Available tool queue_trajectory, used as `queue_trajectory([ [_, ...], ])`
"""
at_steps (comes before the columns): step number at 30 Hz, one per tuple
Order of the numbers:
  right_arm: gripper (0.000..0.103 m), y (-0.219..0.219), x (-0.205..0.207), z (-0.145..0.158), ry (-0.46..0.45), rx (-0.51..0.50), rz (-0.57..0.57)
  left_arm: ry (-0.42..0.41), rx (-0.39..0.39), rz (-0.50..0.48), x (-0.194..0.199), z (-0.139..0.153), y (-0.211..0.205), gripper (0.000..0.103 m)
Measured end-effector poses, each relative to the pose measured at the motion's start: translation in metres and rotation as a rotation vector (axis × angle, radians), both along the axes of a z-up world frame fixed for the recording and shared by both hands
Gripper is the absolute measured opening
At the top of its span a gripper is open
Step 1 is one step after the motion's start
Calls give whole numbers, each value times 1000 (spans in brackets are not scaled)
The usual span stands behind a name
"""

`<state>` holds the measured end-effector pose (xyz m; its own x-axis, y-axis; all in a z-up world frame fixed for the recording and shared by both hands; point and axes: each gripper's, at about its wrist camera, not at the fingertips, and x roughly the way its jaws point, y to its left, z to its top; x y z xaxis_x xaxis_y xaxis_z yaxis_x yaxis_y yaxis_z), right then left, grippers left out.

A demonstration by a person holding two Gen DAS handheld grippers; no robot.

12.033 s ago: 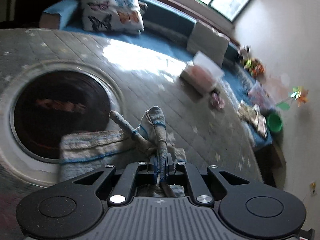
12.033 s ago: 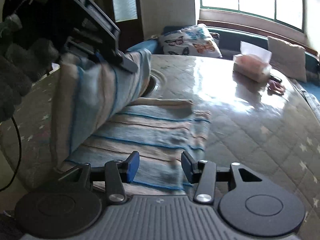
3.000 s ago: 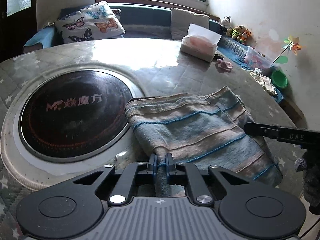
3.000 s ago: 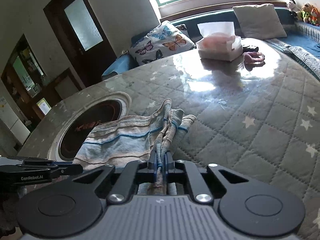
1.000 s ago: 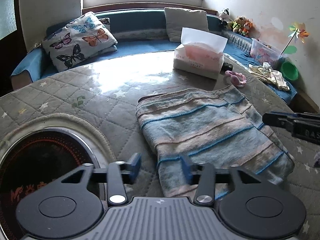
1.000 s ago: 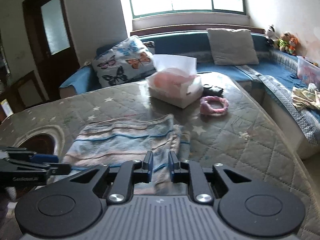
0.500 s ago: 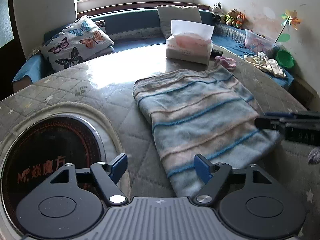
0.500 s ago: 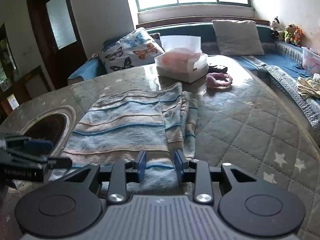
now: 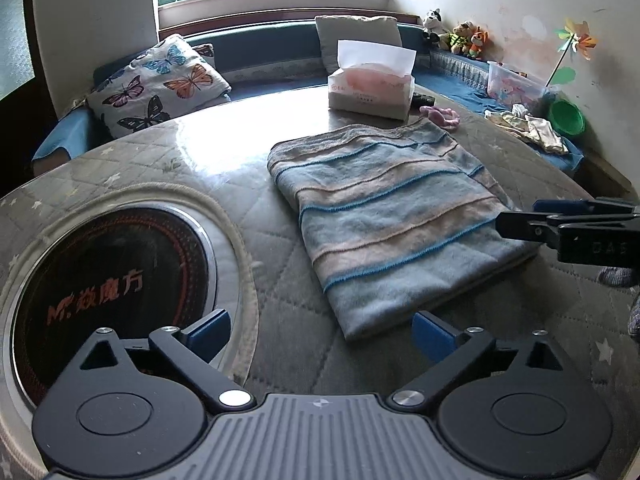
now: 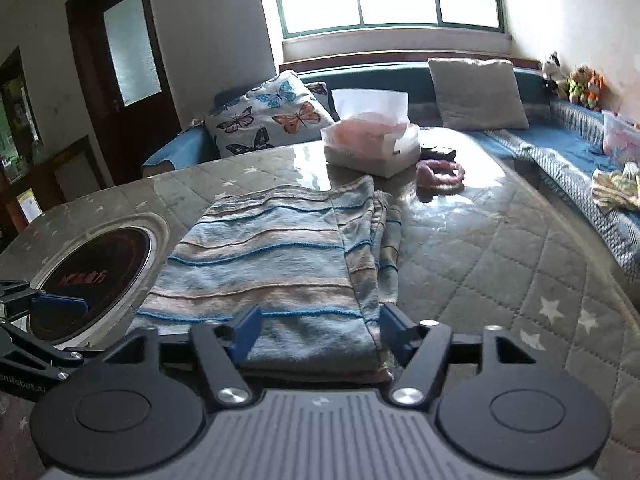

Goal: Fold clothes

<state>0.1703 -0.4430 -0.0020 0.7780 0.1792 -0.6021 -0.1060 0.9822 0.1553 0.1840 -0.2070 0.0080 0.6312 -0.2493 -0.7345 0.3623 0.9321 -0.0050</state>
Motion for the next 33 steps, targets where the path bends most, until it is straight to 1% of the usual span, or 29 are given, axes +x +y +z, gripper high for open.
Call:
queue_trajectory([
  [1,80,1,-3,1,-4,-3,2,0,-1,2,-3,0,1,103],
  [2,84,2,-6,2,-8,-2,0,0,-3,5,-6,-1,2,103],
  [4,84,4,-11,3,-12,-5,-3,-1,-5,5,-11,-1,4,103],
  [7,94,7,-18,4,-14,-21,-8,-1,-4,1,-20,-2,6,103],
  [9,95,9,-24,4,-16,-37,-11,-1,-4,-1,-25,-3,7,103],
  [11,103,12,-29,4,-16,-48,-13,3,-4,0,-29,-5,9,103],
  [15,103,19,-41,4,-26,-73,-21,13,-2,5,-38,-8,11,103],
  [20,103,22,-51,3,-15,-63,-38,15,14,16,-49,-9,15,103],
  [23,103,25,-57,1,-11,-74,-52,16,21,24,-54,-10,18,103],
  [33,103,32,-79,-6,3,-63,-93,10,22,29,-67,-11,25,103],
])
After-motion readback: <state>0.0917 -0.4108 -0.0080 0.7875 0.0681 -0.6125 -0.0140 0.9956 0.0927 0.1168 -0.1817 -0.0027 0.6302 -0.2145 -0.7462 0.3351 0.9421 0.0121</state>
